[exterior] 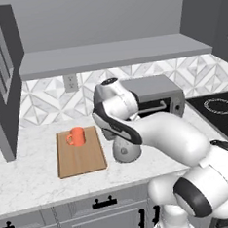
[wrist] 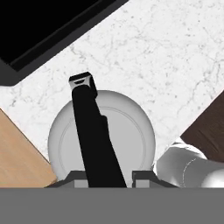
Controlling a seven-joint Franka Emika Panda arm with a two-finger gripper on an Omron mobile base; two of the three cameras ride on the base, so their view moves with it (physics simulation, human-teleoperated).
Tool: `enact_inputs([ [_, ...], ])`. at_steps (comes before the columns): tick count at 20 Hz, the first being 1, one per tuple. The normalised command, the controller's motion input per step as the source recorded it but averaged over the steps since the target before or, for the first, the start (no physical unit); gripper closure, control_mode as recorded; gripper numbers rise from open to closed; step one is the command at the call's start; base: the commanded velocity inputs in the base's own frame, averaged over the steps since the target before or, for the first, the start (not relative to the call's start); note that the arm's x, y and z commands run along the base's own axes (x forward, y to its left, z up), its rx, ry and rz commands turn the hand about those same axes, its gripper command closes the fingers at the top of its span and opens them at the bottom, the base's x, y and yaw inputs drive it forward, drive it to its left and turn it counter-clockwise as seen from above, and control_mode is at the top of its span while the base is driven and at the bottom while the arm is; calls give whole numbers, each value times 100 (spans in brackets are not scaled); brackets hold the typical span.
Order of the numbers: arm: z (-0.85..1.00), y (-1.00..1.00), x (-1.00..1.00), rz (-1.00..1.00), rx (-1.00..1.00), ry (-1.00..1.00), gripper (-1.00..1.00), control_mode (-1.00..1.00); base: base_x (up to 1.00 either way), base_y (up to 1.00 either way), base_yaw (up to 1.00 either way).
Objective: Pick the kettle from the counter and place it on the tray. Then pick the mug from the cabinet and place it on the tray. Then close the cabinet doors.
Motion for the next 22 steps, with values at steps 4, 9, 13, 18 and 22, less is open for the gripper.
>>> enact_inputs([
  [4, 4, 100, 36, 0, -12, 0, 100, -100, 0, 0, 0],
  [9, -1, 89, 40, 0, -6, 0, 100, -100, 0, 0, 0],
  [13, -4, 75, 23, 0, 0, 0, 100, -100, 0, 0, 0],
  [18, -12, 57, 8, 6, 0, 0, 100, -100, 0, 0, 0],
  [22, -30, 31, 0, 12, 0, 0, 100, -100, 0, 0, 0],
])
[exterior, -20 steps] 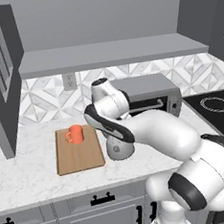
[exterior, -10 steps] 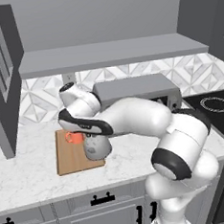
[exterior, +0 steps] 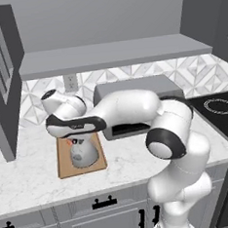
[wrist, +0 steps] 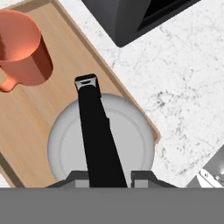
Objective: Pick the kettle from the counter and place it on the tray. Then pick the mug from the cabinet and place it on the tray. Then close the cabinet doors.
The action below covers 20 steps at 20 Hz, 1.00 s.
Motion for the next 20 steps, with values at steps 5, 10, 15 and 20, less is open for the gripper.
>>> enact_inputs([
  [5, -32, 12, 6, 7, 0, 0, 100, -100, 0, 0, 0],
  [10, -21, 0, 11, 2, 2, 0, 100, -100, 0, 0, 0],
  [15, -17, -10, 4, 1, 5, -1, 100, -100, 0, 0, 0],
  [20, -19, -29, 0, 2, 9, -6, 100, -100, 0, 0, 0],
])
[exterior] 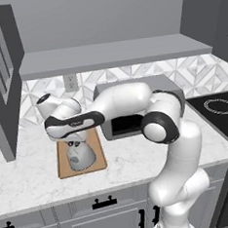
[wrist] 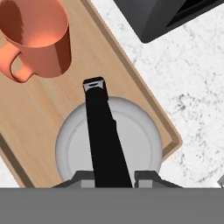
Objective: Pick the kettle from the counter and place it on the tray. Then pick the mug from the cabinet and place it on the tray. Then close the cabinet doors.
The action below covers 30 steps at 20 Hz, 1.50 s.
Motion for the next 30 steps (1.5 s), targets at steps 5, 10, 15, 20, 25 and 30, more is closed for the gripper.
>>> enact_inputs([
  [5, -29, -35, 0, 3, 12, -7, 100, -100, 0, 0, 0],
  [10, -37, -29, 0, 4, 11, -5, -100, -100, 0, 0, 0],
  [15, -10, -22, -1, 1, 9, -5, -100, -100, 0, 0, 0],
  [20, 5, -6, 0, 0, 2, 0, -100, -100, 0, 0, 0],
  [25, 16, 0, 0, 6, 0, -3, -100, -100, 0, 0, 0],
  [30, 26, 0, -6, 10, 0, -14, -100, -100, 0, 0, 0],
])
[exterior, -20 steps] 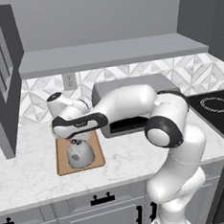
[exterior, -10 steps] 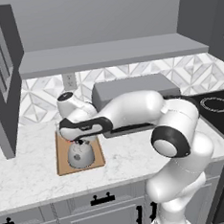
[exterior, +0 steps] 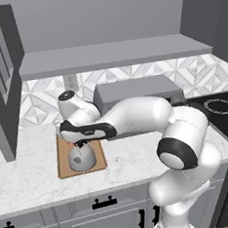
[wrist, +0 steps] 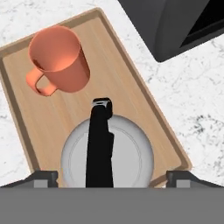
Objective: Pick the kettle from the counter and place it on the tray. Then pick the mug from the cabinet and place it on the tray. Then close the cabinet doors.
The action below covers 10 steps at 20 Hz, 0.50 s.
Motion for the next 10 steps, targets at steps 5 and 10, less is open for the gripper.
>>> enact_inputs([
  [5, 45, 0, -47, 10, 0, -27, -100, -100, 0, 0, 0],
  [10, 59, -23, -91, 9, 0, -35, -100, -100, 0, 0, 0],
])
